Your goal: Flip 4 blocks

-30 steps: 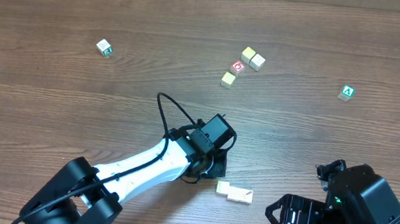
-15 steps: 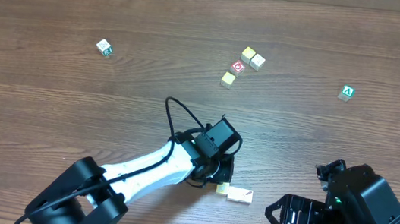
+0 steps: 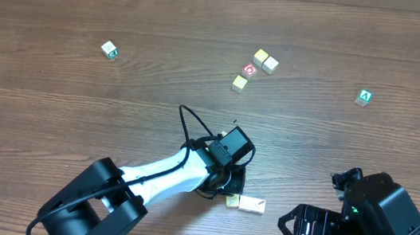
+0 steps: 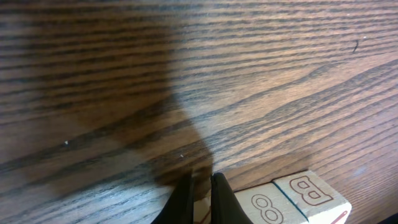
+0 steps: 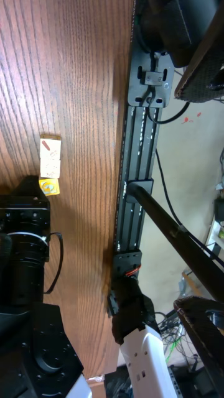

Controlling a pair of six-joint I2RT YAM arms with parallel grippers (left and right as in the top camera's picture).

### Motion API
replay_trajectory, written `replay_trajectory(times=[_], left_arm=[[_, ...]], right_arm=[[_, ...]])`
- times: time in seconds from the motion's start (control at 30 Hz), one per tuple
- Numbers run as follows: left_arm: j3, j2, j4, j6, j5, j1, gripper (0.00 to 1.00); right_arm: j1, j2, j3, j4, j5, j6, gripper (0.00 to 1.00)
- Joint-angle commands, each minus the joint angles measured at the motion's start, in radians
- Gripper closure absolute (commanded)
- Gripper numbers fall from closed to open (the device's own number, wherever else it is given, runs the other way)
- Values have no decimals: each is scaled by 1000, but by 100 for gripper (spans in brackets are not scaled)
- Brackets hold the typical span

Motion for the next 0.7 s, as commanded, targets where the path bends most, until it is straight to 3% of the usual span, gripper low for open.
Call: replay_trajectory(times=[0.0,0.5,0.67], left_arm=[[-4,11,14,12,19,-7,96],[-4,11,34,11,44,-6,96],[-2,11,34,23,41,55,96]], right_arm=[[3,-5,24,2,-5,-6,0],[3,-5,24,2,-5,-6,0],[3,-5,24,2,-5,-6,0]])
